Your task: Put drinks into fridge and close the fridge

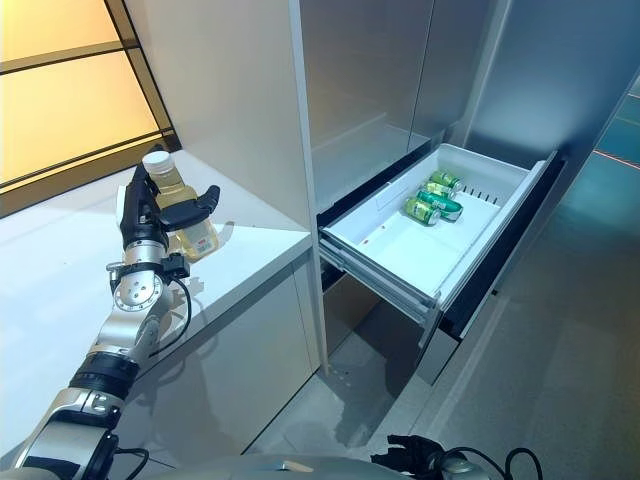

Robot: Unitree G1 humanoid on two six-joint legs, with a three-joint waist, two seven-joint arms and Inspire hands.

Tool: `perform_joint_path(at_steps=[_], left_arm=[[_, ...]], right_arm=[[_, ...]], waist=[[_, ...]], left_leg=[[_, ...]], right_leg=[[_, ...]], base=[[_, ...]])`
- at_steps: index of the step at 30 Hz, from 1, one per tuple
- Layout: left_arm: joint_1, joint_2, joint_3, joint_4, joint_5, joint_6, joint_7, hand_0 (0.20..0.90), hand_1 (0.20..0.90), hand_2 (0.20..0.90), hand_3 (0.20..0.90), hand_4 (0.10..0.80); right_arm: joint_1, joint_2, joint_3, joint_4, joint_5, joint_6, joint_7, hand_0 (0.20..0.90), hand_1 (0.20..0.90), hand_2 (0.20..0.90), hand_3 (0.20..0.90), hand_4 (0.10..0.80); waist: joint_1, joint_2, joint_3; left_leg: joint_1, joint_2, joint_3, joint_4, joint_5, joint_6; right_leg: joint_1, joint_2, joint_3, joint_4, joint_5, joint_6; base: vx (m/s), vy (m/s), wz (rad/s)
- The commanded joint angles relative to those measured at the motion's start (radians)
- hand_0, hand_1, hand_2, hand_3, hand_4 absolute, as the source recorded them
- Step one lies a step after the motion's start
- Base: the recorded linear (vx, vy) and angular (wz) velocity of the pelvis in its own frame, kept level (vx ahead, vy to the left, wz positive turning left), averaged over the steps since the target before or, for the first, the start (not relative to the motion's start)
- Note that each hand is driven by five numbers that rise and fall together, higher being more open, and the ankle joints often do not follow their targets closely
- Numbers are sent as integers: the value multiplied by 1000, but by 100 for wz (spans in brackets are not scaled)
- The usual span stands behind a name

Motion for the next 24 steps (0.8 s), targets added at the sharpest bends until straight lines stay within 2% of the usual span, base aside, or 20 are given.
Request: perform_joint_path(at_steps=[1,2,4,5,6,7,8,19,24], left_arm=[[-116,36,72,8,21,-56,1,900,900,900,900,800],[-116,38,69,7,30,-51,2,900,900,900,900,800],[-118,42,62,10,40,-52,3,839,839,839,829,729],[-118,43,62,12,45,-52,3,721,721,721,691,591],[-119,44,61,12,46,-53,3,578,578,578,524,424],[-120,47,60,12,46,-55,2,495,495,495,428,328],[-120,49,60,10,49,-55,2,300,300,300,200,100],[-129,94,36,-25,119,-73,-21,300,300,300,200,100],[-131,114,28,-120,64,-103,-50,300,300,300,200,100]], right_arm=[[30,-31,35,44,-60,9,32,900,900,900,900,800],[30,-31,36,43,-59,9,32,900,900,900,900,800],[29,-32,36,42,-58,10,34,900,900,900,900,800],[29,-32,38,43,-58,9,34,900,900,900,900,800],[29,-32,38,43,-58,9,34,900,900,900,900,800],[28,-32,39,42,-57,11,34,900,900,900,900,800],[28,-33,39,42,-57,12,35,900,900,900,900,800],[23,-36,38,47,-53,3,37,900,900,900,900,800],[3,-45,26,29,4,-46,32,900,900,900,900,800]], waist=[[-13,18,-12],[-12,19,-13],[-12,19,-13],[-13,19,-13],[-13,19,-13],[-13,20,-13],[-13,21,-13],[-10,27,-14],[-4,28,-14]], left_leg=[[34,-16,34,7,-130,14],[34,-16,34,7,-129,14],[33,-17,32,7,-129,14],[33,-18,31,7,-129,14],[33,-18,31,7,-129,14],[33,-18,30,7,-129,14],[32,-18,30,7,-129,14],[29,-21,25,7,-127,14],[33,-21,22,7,-129,14]], right_leg=[[-10,8,4,76,-73,42],[-10,8,4,76,-73,42],[-11,8,5,76,-72,43],[-11,8,6,76,-72,43],[-12,8,6,76,-72,43],[-12,8,7,75,-72,43],[-12,9,8,75,-71,43],[-14,10,14,70,-67,43],[-9,10,13,66,-65,43]], base=[[0,0,0],[0,0,0],[0,0,0],[0,0,0],[0,0,0],[0,0,0],[0,0,0],[0,0,0],[0,0,0]])
